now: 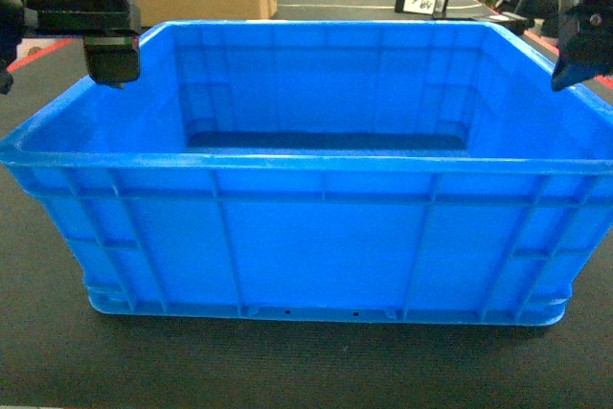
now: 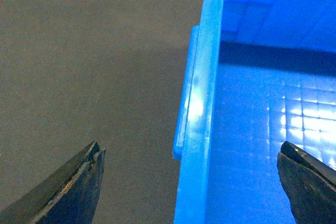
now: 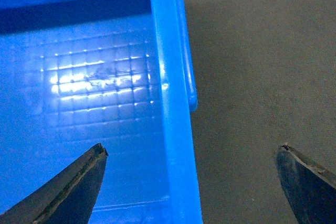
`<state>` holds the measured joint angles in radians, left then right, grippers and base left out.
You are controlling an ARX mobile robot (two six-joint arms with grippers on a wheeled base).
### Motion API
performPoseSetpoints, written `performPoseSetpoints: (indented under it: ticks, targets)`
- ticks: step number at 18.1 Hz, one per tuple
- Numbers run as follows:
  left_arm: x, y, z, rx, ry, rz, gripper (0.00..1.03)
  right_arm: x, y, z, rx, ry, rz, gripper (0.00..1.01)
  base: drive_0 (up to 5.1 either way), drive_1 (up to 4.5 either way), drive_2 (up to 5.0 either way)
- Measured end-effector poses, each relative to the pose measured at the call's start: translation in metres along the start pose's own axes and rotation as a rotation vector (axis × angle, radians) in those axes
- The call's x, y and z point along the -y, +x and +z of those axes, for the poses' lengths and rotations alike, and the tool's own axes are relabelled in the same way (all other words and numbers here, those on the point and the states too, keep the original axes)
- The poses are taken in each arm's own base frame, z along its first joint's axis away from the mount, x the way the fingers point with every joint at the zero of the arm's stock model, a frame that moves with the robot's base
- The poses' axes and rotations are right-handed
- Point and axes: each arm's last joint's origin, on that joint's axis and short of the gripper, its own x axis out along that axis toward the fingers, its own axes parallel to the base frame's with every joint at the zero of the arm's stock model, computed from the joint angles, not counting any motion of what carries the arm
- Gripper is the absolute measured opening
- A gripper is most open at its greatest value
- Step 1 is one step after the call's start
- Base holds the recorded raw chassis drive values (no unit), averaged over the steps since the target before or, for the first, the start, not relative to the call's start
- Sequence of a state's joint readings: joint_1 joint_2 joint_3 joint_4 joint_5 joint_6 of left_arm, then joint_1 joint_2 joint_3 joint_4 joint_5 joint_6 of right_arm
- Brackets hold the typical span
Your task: Place box next to blue box on left shelf
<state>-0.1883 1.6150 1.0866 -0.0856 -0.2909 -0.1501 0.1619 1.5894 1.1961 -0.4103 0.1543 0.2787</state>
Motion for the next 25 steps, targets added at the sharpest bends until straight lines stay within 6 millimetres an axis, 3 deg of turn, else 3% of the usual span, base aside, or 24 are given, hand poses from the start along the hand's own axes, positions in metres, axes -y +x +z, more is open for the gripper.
performPoseSetpoints:
  ticks: [5, 8, 9, 15, 16, 18, 21, 23, 25]
  targets:
    - [0.009, 0.032, -0.02, -0.11, 0.043, 0.033, 0.98, -0.005, 0.033, -0.01, -0.037, -0.026, -0.032, 0.98, 0.0, 0.0, 0.0]
    - [0.01, 0.036, -0.024, -0.143, 0.05, 0.026, 0.98, -0.008, 0.046, -0.02, -0.06, -0.057, -0.057, 0.95, 0.0, 0.0, 0.0]
    - [0.01, 0.037, -0.024, -0.15, 0.056, 0.032, 0.92, -0.008, 0.047, -0.02, -0.058, -0.07, -0.064, 0.86, 0.0, 0.0, 0.0]
    - [0.011, 0.038, -0.023, -0.184, 0.049, -0.005, 0.31, -0.008, 0.046, -0.018, -0.043, -0.12, -0.082, 0.24, 0.0, 0.0, 0.0]
    - [0.011, 0.037, -0.023, -0.186, 0.045, -0.021, 0.31, -0.008, 0.046, -0.018, -0.04, -0.119, -0.075, 0.16, 0.0, 0.0, 0.0]
    - [0.011, 0.037, -0.023, -0.188, 0.044, -0.027, 0.31, -0.007, 0.04, -0.017, -0.03, -0.109, -0.048, 0.12, 0.0, 0.0, 0.0]
    - [0.012, 0.026, -0.026, -0.168, 0.048, -0.024, 0.31, -0.008, 0.031, -0.022, -0.01, -0.118, -0.039, 0.11, 0.0, 0.0, 0.0]
    - [0.012, 0.001, -0.031, -0.135, 0.056, -0.022, 0.31, -0.008, 0.01, -0.03, 0.034, -0.138, -0.04, 0.11, 0.0, 0.0, 0.0]
    - [0.01, -0.039, -0.032, -0.047, 0.058, -0.017, 0.31, -0.007, -0.023, -0.043, 0.121, -0.155, -0.04, 0.12, 0.0, 0.0, 0.0]
